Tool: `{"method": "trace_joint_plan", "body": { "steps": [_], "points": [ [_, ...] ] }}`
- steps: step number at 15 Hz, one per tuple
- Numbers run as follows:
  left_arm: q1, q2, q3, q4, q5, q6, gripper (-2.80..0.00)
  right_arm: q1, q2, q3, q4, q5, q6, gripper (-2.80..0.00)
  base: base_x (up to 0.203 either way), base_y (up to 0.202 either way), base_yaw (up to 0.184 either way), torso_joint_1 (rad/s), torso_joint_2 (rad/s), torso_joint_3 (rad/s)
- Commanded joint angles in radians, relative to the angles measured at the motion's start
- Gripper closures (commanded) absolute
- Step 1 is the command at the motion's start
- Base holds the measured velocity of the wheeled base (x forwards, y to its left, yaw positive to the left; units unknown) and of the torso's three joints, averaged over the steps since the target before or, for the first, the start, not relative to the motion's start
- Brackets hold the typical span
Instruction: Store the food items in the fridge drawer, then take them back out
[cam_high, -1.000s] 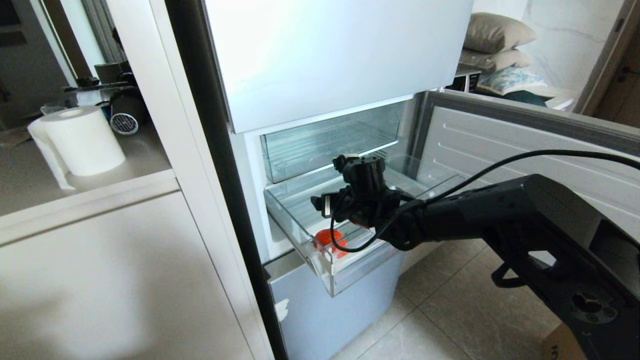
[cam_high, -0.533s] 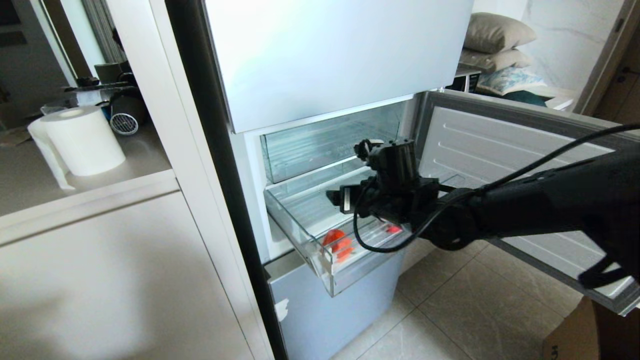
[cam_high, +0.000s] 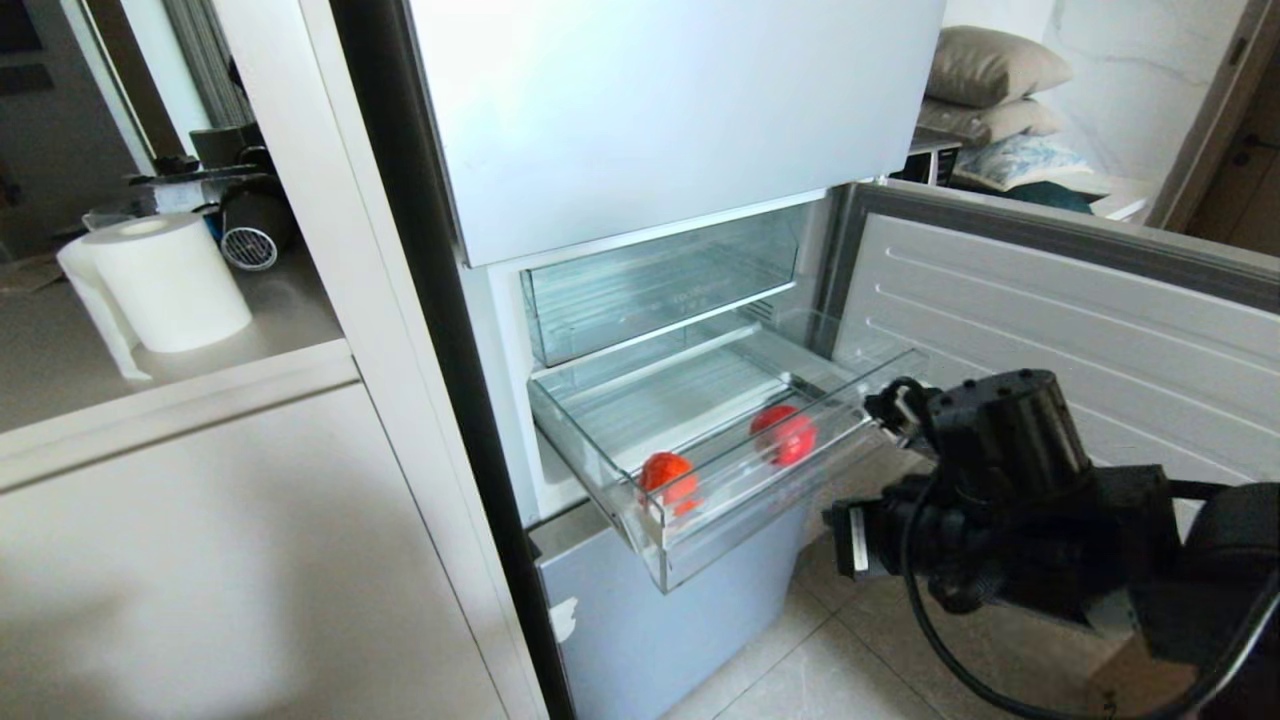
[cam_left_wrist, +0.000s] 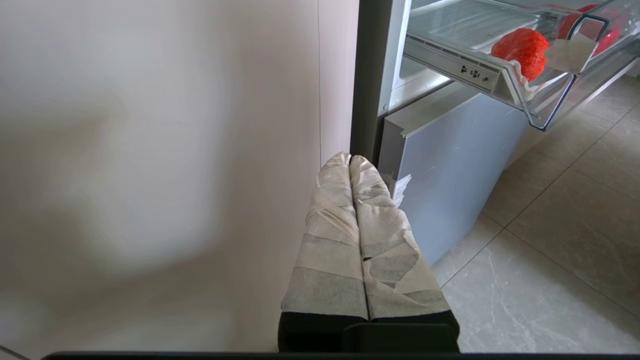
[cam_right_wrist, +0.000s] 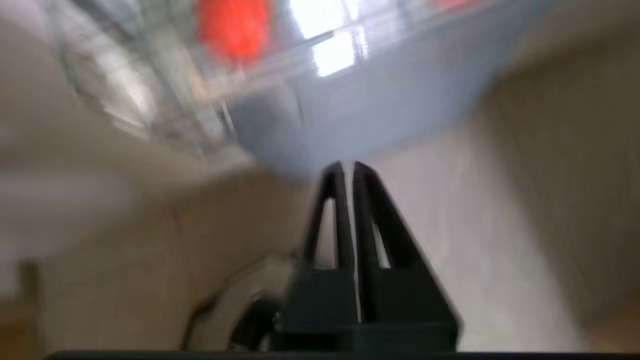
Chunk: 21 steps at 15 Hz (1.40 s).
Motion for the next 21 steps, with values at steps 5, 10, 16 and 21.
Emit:
{"method": "trace_joint_plan", "body": {
  "steps": [5, 10, 16, 21],
  "points": [
    [0.001, 0.000, 0.000, 0.000, 0.001, 0.000, 0.00, -0.026, 0.206, 0.025, -0.145, 0.093, 0.014, 0.00, 0.000, 0.000, 0.000, 0.000, 0.00, 0.000],
    [0.001, 0.000, 0.000, 0.000, 0.001, 0.000, 0.00, -0.079, 0.474, -0.054, -0.432, 0.150, -0.057, 0.00, 0.000, 0.000, 0.000, 0.000, 0.00, 0.000],
    [0.001, 0.000, 0.000, 0.000, 0.001, 0.000, 0.00, -0.105, 0.696, -0.373, -0.563, 0.162, -0.112, 0.00, 0.000, 0.000, 0.000, 0.000, 0.00, 0.000],
    [0.001, 0.000, 0.000, 0.000, 0.001, 0.000, 0.00, -0.092, 0.936, -0.781, -0.592, 0.128, -0.107, 0.00, 0.000, 0.000, 0.000, 0.000, 0.00, 0.000]
  ]
}}
